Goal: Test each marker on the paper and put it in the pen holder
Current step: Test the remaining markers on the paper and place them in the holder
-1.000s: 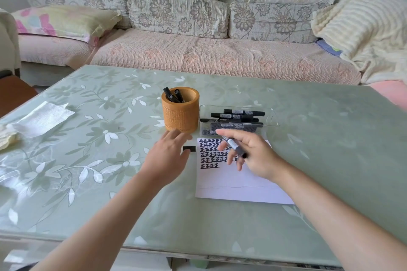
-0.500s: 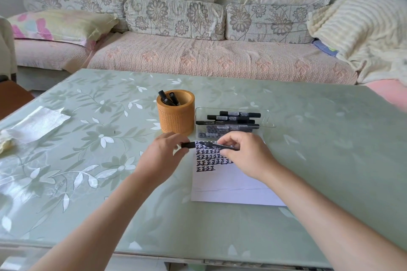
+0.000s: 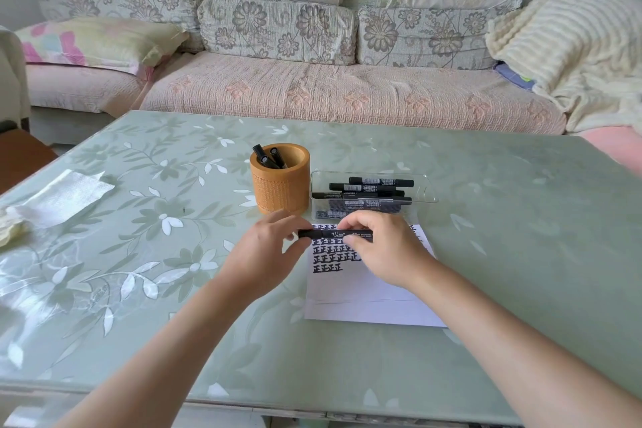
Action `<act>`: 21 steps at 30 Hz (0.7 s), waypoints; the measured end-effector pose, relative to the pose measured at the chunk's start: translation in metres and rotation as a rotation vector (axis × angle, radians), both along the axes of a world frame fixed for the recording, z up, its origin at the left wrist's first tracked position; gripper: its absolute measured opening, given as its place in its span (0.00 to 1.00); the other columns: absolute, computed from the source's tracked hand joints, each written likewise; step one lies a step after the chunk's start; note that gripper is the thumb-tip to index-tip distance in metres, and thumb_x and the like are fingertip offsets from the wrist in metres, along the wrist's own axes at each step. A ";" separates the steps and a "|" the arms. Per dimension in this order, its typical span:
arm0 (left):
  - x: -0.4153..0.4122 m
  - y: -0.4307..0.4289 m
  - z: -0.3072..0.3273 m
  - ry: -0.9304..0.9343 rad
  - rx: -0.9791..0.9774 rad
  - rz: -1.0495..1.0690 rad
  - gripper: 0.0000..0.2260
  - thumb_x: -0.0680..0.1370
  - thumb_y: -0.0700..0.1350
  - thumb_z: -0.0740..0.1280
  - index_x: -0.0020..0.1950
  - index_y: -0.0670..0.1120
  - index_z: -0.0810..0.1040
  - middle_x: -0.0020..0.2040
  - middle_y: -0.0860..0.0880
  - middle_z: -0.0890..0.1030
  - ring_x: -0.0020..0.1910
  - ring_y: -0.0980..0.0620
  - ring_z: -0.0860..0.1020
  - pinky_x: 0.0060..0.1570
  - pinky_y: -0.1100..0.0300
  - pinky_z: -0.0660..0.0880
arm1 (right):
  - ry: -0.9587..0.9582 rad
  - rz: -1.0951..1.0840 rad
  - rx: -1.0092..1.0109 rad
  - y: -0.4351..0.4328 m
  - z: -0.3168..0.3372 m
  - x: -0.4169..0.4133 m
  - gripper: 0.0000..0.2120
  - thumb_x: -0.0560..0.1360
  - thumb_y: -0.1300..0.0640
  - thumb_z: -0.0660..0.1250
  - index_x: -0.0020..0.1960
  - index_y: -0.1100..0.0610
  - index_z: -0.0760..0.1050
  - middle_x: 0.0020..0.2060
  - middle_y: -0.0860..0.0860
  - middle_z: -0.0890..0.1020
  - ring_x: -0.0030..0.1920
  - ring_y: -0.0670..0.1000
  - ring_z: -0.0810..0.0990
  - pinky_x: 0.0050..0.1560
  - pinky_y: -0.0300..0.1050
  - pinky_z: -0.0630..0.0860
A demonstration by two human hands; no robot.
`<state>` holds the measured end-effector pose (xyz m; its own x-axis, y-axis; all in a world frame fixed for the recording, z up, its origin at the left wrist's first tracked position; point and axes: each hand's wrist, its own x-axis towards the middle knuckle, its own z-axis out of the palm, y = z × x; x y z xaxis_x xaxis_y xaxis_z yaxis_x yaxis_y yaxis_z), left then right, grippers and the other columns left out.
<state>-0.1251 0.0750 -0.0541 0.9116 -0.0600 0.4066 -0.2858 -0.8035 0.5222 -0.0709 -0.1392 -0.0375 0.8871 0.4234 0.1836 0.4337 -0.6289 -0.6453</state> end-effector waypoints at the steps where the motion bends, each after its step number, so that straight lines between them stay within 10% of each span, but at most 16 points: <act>1: 0.000 0.000 0.001 0.005 0.000 -0.019 0.06 0.78 0.47 0.67 0.53 0.55 0.80 0.44 0.59 0.75 0.44 0.62 0.75 0.40 0.65 0.72 | 0.006 0.019 0.014 0.001 0.000 -0.001 0.08 0.74 0.56 0.70 0.51 0.46 0.81 0.46 0.39 0.84 0.50 0.42 0.81 0.55 0.42 0.76; 10: -0.002 0.002 0.007 -0.043 -0.013 -0.104 0.06 0.78 0.46 0.67 0.51 0.51 0.83 0.38 0.54 0.77 0.38 0.59 0.72 0.38 0.62 0.69 | -0.139 0.005 -0.058 0.007 0.005 -0.008 0.08 0.71 0.50 0.74 0.50 0.47 0.82 0.44 0.41 0.84 0.42 0.41 0.77 0.40 0.25 0.65; 17: -0.006 0.008 0.016 -0.068 -0.035 -0.130 0.06 0.77 0.48 0.66 0.48 0.52 0.83 0.38 0.53 0.77 0.38 0.57 0.72 0.38 0.59 0.70 | -0.049 0.114 -0.105 0.014 0.007 -0.012 0.07 0.78 0.47 0.66 0.46 0.48 0.81 0.31 0.47 0.81 0.36 0.48 0.79 0.40 0.44 0.73; 21: -0.005 0.011 0.020 -0.068 -0.063 -0.118 0.05 0.77 0.45 0.69 0.50 0.53 0.83 0.38 0.55 0.76 0.39 0.59 0.73 0.38 0.67 0.69 | -0.048 0.167 -0.149 0.020 0.012 -0.009 0.07 0.80 0.50 0.62 0.56 0.48 0.77 0.43 0.43 0.78 0.44 0.47 0.76 0.46 0.47 0.72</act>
